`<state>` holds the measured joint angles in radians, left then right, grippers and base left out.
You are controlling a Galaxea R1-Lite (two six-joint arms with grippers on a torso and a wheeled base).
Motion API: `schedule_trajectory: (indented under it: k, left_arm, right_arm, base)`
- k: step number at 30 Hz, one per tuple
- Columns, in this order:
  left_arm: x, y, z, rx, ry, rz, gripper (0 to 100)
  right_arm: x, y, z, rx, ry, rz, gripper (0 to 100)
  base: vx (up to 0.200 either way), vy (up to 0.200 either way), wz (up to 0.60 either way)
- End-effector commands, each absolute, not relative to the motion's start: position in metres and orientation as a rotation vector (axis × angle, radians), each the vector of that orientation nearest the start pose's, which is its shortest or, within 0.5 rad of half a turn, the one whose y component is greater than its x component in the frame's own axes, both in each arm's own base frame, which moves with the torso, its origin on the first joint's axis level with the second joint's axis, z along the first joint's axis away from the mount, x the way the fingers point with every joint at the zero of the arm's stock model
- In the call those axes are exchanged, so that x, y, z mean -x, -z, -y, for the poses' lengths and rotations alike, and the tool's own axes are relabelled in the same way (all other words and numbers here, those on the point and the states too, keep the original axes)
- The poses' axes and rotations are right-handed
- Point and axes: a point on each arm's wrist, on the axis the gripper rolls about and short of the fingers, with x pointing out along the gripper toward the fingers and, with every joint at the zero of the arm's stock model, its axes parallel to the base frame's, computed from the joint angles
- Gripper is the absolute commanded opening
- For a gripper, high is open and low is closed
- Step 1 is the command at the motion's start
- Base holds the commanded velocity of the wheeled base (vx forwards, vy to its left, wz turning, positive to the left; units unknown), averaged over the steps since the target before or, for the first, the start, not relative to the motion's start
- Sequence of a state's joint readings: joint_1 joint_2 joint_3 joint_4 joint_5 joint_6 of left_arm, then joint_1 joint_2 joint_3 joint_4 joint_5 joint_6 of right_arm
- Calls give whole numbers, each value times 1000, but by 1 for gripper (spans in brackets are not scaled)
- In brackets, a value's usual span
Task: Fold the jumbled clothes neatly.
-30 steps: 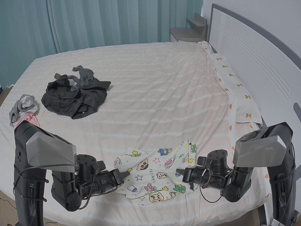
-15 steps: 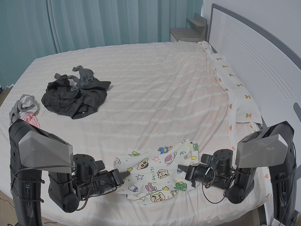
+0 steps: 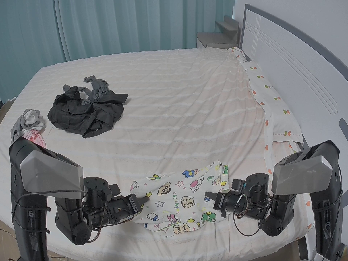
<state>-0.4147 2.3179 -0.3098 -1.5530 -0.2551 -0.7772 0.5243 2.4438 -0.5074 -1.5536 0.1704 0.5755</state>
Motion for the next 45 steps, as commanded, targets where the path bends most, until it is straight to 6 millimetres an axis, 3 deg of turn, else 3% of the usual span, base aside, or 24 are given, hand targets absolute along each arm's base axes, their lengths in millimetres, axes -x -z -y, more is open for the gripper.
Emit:
schedule_trajectory:
  k: [1, 27, 31, 32, 45]
  left_arm:
    - [-263, 14, 122, 699, 445, -686, 0]
    - [-263, 14, 122, 699, 446, -680, 0]
    - [-263, 14, 122, 698, 447, -680, 0]
    - [-263, 14, 122, 698, 447, -680, 0]
    - [-264, 18, 120, 694, 432, -687, 0]
  right_arm:
    - [-286, 35, -170, -478, -557, -561, 0]
    - [-287, 37, -173, -470, -563, -561, 0]
    - [-287, 38, -171, -462, -556, -570, 0]
    - [-287, 39, -172, -455, -554, -574, 100]
    - [-290, 41, -166, -447, -531, -566, 100]
  base:
    - [0, 200, 0]
    - [0, 200, 0]
    - [0, 0, 0]
    - [0, 0, 0]
    - [0, 0, 0]
